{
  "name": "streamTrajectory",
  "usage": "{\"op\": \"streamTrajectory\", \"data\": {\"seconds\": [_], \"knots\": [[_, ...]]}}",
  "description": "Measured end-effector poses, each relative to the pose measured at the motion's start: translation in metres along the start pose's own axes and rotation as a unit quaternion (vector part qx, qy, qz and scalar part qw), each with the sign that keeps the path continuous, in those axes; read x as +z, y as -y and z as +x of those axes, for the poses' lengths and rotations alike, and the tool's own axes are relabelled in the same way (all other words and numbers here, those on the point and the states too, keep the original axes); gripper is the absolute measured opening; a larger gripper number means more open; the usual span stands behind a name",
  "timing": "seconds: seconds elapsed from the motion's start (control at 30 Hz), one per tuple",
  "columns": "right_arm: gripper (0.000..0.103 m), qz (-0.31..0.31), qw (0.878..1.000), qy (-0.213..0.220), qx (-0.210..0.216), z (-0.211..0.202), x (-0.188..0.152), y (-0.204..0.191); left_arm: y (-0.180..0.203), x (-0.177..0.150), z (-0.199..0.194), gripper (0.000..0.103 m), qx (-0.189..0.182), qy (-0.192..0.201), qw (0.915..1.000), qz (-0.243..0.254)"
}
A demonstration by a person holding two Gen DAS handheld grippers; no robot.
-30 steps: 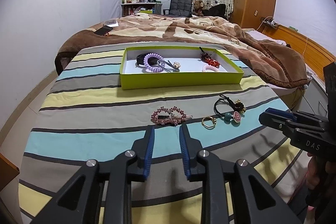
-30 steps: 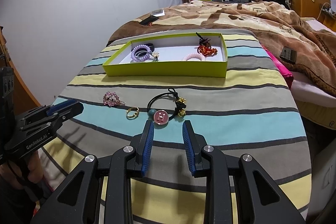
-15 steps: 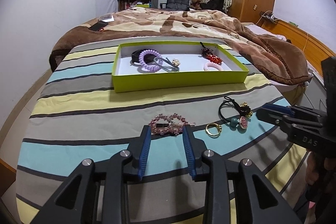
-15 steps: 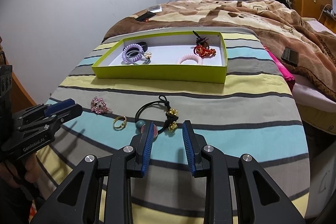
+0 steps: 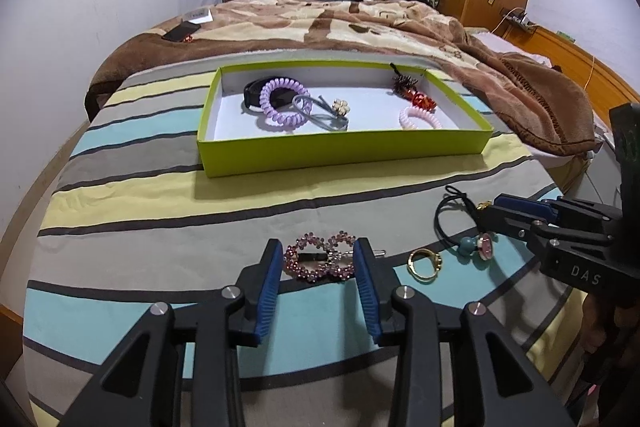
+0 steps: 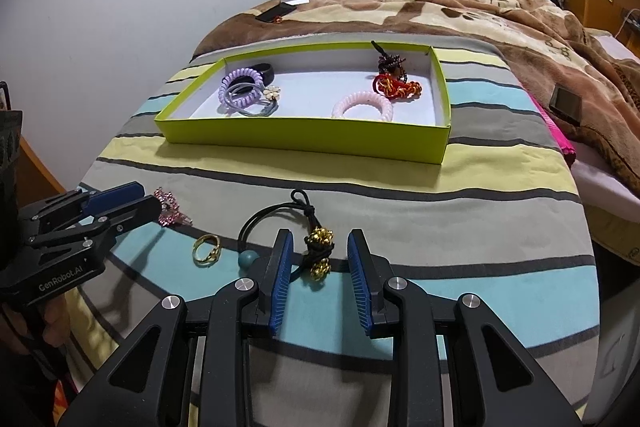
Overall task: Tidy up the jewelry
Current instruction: 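Grasp the pink rhinestone hair clip with the left tool while the right grasps the H-charm hair tie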
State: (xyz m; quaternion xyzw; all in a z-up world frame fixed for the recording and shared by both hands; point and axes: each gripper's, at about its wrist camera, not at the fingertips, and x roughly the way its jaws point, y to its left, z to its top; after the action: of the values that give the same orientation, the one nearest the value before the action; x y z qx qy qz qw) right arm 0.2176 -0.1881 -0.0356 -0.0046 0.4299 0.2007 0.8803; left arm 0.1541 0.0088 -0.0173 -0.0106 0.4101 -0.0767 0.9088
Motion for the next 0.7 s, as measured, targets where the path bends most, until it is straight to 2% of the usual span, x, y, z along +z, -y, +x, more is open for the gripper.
{"op": "streamTrajectory", "data": {"seconds": [0.17,0.27,0.33,0.53,0.7], "knots": [[0.029,0.0,1.0,-0.009,-0.003,0.005,-0.001,-0.001,0.001,0.0,0.006,0.04,0.001,-0.011,0.9999,-0.004],[0.018,-0.003,1.0,-0.009,-0.005,0.005,-0.001,-0.002,0.0,0.002,0.01,0.046,0.0,-0.016,0.9998,-0.009],[0.015,-0.004,1.0,-0.008,-0.007,0.005,-0.001,-0.002,0.001,0.003,0.011,0.046,0.0,-0.015,0.9998,-0.008],[0.015,0.003,1.0,0.006,-0.007,-0.001,-0.001,0.0,0.001,0.003,0.012,0.046,0.0,-0.015,0.9998,-0.008],[0.015,0.016,1.0,0.018,-0.006,-0.008,-0.002,0.005,0.003,0.004,0.012,0.042,0.006,-0.014,0.9999,-0.003]]}}
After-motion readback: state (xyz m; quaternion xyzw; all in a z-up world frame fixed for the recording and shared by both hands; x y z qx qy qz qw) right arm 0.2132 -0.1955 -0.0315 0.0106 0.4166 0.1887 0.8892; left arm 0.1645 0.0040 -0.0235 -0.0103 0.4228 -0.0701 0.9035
